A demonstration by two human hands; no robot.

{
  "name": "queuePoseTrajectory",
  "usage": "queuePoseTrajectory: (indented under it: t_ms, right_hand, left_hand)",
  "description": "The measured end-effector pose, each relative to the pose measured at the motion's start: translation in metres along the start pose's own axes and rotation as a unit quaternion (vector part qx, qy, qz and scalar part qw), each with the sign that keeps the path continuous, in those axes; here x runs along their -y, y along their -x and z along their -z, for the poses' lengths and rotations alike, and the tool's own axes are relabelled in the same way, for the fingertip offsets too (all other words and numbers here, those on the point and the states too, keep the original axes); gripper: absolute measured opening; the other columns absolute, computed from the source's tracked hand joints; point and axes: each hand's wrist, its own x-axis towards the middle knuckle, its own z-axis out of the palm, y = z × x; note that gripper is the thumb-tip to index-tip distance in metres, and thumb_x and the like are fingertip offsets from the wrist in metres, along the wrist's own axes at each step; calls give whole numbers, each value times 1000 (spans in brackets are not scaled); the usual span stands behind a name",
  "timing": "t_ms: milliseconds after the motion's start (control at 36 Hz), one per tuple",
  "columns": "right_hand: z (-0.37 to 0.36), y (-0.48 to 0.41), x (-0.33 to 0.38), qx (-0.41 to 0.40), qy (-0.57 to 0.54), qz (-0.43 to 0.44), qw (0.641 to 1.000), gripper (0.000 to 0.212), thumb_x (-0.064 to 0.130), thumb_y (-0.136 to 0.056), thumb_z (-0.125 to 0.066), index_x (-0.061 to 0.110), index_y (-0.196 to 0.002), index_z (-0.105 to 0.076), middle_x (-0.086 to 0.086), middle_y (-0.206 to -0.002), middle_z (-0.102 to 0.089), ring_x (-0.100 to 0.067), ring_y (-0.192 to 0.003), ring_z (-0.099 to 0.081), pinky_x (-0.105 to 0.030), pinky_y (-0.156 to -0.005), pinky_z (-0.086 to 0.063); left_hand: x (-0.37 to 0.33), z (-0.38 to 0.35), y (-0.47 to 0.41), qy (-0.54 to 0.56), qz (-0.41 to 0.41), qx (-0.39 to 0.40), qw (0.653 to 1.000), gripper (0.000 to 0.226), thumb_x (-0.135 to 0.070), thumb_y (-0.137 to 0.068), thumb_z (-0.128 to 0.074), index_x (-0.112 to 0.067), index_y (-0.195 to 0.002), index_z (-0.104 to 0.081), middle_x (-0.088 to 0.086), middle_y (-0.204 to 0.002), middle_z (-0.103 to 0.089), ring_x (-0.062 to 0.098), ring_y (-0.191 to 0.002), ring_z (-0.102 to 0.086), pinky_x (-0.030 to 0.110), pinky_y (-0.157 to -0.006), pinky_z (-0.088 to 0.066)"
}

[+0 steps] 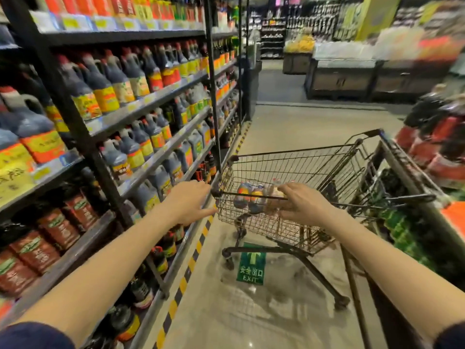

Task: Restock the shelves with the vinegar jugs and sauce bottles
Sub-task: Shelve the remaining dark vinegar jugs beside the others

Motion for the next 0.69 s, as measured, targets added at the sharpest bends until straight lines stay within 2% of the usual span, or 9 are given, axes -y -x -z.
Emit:
queuePoseTrajectory:
  t_ms: [139,306,444,611,694]
  right_hand:
    - [1,-13,-58,3,2,-6,1000,66,52,-86,-56,11,-136,-42,-8,-132,-53,-25,-119,-49,-36,-99,-41]
    - [-6,-38,-106,9,-4,0,1000,63,48,-88,-55,12,-138,-40,-5,-131,-53,-21,-117,-50,-32,-100,-41]
    - [-20,-73,-130,17,-12,-5,1000,64,49,-88,-55,11,-137,-40,-7,-131,-53,-23,-118,-50,-33,-98,-41]
    - [-43,-128,-146,27,-17,-24,999,71,47,-88,-56,12,-144,-32,-6,-142,-46,-23,-129,-44,-34,-106,-37]
    - [-56,-161,-153,26,-29,-32,999,65,42,-88,-57,11,-141,-34,-7,-136,-49,-22,-122,-47,-32,-102,-40]
  left_hand:
    - [-19,-19,-60,9,7,4,1000,65,-63,-89,-41,-15,-131,-46,2,-122,-58,19,-103,-57,33,-78,-52]
    - [-32,-39,-114,20,14,20,1000,65,-64,-89,-41,-14,-130,-46,2,-125,-57,19,-110,-55,36,-86,-52]
    - [-32,-50,-153,36,17,48,998,67,-62,-89,-43,-15,-137,-41,2,-135,-52,20,-121,-51,33,-89,-48]
    - [-11,-74,-204,67,18,81,994,68,-62,-88,-47,-16,-137,-42,3,-134,-53,22,-119,-53,39,-90,-50]
    - [8,-88,-234,67,4,88,994,69,-62,-88,-46,-16,-140,-38,3,-135,-52,22,-120,-51,39,-92,-49]
